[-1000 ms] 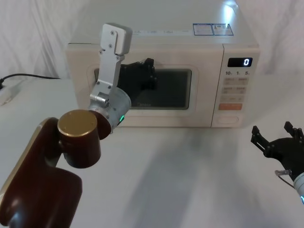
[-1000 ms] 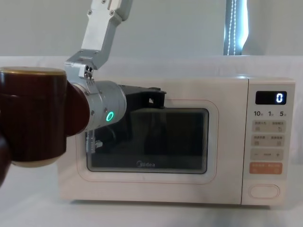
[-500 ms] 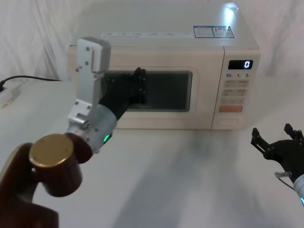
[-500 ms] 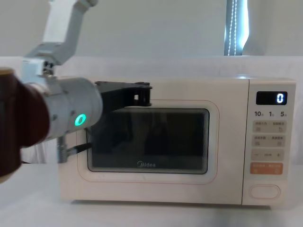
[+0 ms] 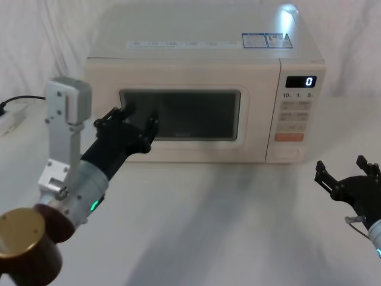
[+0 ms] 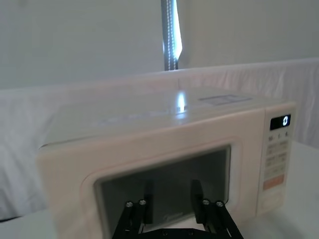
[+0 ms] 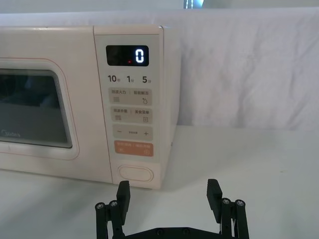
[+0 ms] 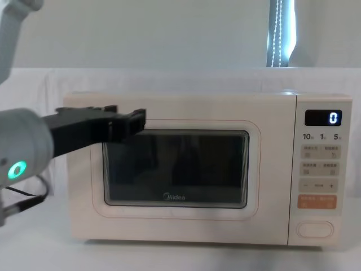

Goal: Press the button to open the microwave door with one hand; close the microwave door with the other hand.

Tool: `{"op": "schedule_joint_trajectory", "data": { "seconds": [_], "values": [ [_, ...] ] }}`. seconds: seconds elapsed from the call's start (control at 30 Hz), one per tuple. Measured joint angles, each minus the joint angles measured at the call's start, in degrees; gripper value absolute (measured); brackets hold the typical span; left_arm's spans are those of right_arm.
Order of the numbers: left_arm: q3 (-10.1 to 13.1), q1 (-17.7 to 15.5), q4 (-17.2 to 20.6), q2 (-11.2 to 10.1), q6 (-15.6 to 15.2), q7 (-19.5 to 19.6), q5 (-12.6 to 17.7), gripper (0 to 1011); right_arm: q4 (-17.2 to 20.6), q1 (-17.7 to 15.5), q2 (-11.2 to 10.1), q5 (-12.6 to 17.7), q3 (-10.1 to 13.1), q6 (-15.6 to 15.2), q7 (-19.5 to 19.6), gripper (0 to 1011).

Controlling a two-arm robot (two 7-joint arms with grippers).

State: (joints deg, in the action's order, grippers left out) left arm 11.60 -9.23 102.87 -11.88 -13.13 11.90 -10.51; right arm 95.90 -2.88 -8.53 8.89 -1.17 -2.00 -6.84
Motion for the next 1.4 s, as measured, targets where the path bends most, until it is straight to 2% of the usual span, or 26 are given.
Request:
{"op": "schedule_joint_trajectory", "data": {
  "seconds": [0.1, 0.13, 0.27, 0.33, 0.37, 0.6, 0.87, 1.17, 1.4],
  "values": [
    [-1.2, 2.3, 1.0, -1.1, 0.8, -0.3, -0.3, 544, 0.0, 0.0, 0.0, 0.0, 0.0, 0.0, 0.0, 1000],
    [-1.8, 3.4, 1.4, -1.6, 1.2, -0.4, -0.5, 614, 0.0, 0.0, 0.0, 0.0, 0.0, 0.0, 0.0, 1000],
    [-3.8, 6.8, 2.2, -2.6, 2.5, -1.0, -0.9, 688, 0.0, 0.0, 0.0, 0.0, 0.0, 0.0, 0.0, 1000],
    [-5.0, 8.8, 2.5, -3.1, 3.4, -1.4, -1.2, 773, 0.0, 0.0, 0.0, 0.0, 0.0, 0.0, 0.0, 1000],
    [-5.0, 8.8, 2.5, -3.1, 3.4, -1.4, -1.2, 808, 0.0, 0.0, 0.0, 0.0, 0.0, 0.0, 0.0, 1000],
    [-8.9, 14.9, 2.7, -3.7, 6.7, -2.5, -1.9, 1001, 0.0, 0.0, 0.0, 0.0, 0.0, 0.0, 0.0, 1000],
    [-11.6, 19.2, 2.9, -2.6, 9.6, -3.7, -2.4, 1001, 0.0, 0.0, 0.0, 0.0, 0.0, 0.0, 0.0, 1000],
    [-12.9, 20.8, 2.7, -1.5, 10.9, -4.2, -2.4, 1001, 0.0, 0.0, 0.0, 0.0, 0.0, 0.0, 0.0, 1000],
    [-13.1, 21.0, 2.5, -1.3, 11.2, -4.3, -2.2, 1001, 0.0, 0.0, 0.0, 0.0, 0.0, 0.0, 0.0, 1000]
  ]
}}
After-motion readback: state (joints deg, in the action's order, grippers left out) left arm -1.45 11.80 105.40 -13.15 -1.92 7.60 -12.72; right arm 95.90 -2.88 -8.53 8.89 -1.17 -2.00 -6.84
